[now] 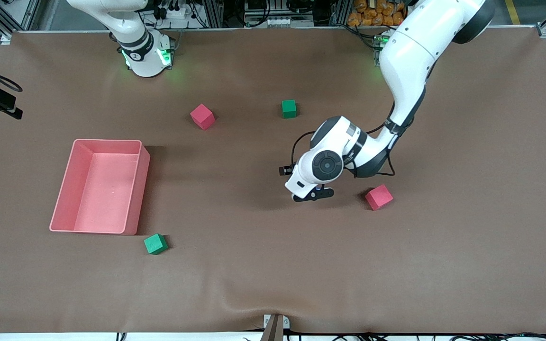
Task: Place and upright button with both arms
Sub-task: 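Reach the left gripper over the lying button and grasp it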
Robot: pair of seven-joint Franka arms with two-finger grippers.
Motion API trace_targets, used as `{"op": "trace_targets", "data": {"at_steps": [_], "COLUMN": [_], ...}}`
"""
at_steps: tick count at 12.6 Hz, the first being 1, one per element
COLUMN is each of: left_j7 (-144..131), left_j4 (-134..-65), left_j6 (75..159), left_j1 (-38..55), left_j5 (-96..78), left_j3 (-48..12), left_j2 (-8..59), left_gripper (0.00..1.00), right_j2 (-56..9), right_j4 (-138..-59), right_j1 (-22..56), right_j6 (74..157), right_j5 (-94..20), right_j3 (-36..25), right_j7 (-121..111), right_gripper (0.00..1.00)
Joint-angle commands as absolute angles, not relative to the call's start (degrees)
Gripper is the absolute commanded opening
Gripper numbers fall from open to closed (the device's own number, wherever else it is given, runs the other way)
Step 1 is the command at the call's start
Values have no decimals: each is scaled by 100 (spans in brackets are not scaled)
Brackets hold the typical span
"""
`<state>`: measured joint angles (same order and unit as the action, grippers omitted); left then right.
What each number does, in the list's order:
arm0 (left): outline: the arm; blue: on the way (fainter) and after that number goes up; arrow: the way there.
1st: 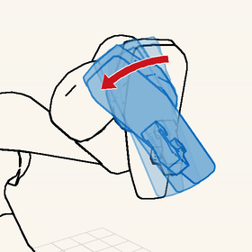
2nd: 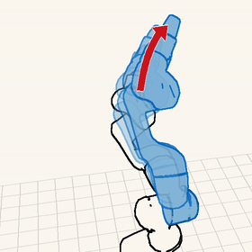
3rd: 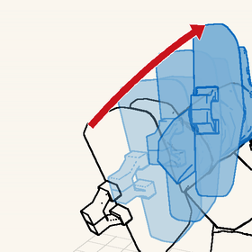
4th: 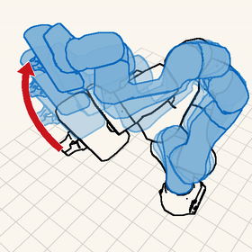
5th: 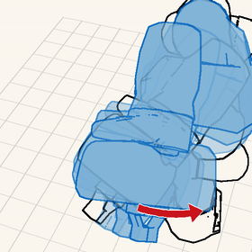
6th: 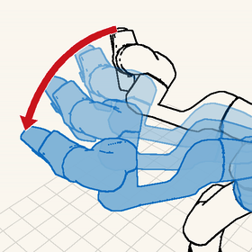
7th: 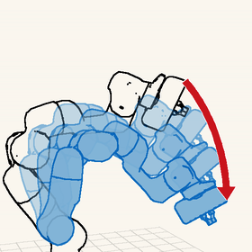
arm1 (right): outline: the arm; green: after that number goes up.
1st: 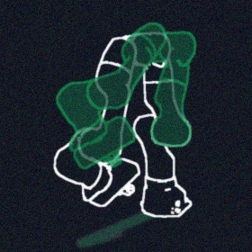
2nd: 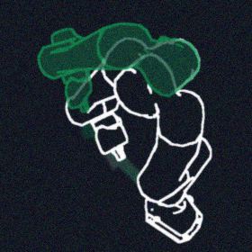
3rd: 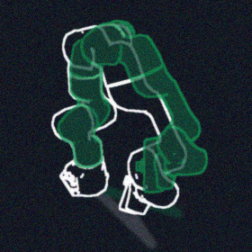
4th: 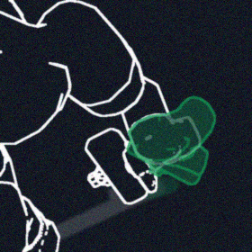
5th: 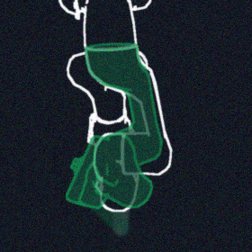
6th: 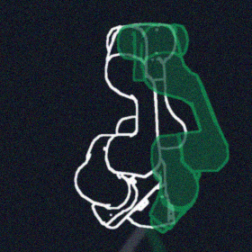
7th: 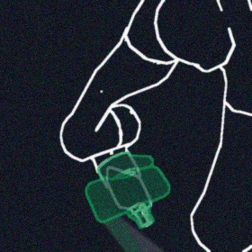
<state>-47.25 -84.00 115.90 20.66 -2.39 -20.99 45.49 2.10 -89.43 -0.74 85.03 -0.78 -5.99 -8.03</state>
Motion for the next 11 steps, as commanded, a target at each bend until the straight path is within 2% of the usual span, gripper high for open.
{"op": "trace_targets", "data": {"at_steps": [1,4,6,11], "left_j7": [-5167,-5194,-5247,-5282], "left_j4": [-8271,-8341,-8341,-8437], "left_j6": [11549,11549,11549,11549], "left_j1": [2083,2074,2074,2092], "left_j5": [-334,-334,-378,-519], "left_j3": [-2065,-2048,-2048,-2048], "left_j2": [4763,4877,4904,4948], "left_gripper": [100,100,92,82], "right_j2": [255,237,237,237], "right_j4": [-8965,-8956,-8947,-8938], "right_j1": [-141,-202,-272,-272], "right_j6": [8420,8411,8385,8394], "right_j5": [-141,-141,-141,-141], "right_j3": [-536,-554,-562,-562], "right_j7": [-791,-809,-844,-853], "right_gripper": [100,100,100,100]}}
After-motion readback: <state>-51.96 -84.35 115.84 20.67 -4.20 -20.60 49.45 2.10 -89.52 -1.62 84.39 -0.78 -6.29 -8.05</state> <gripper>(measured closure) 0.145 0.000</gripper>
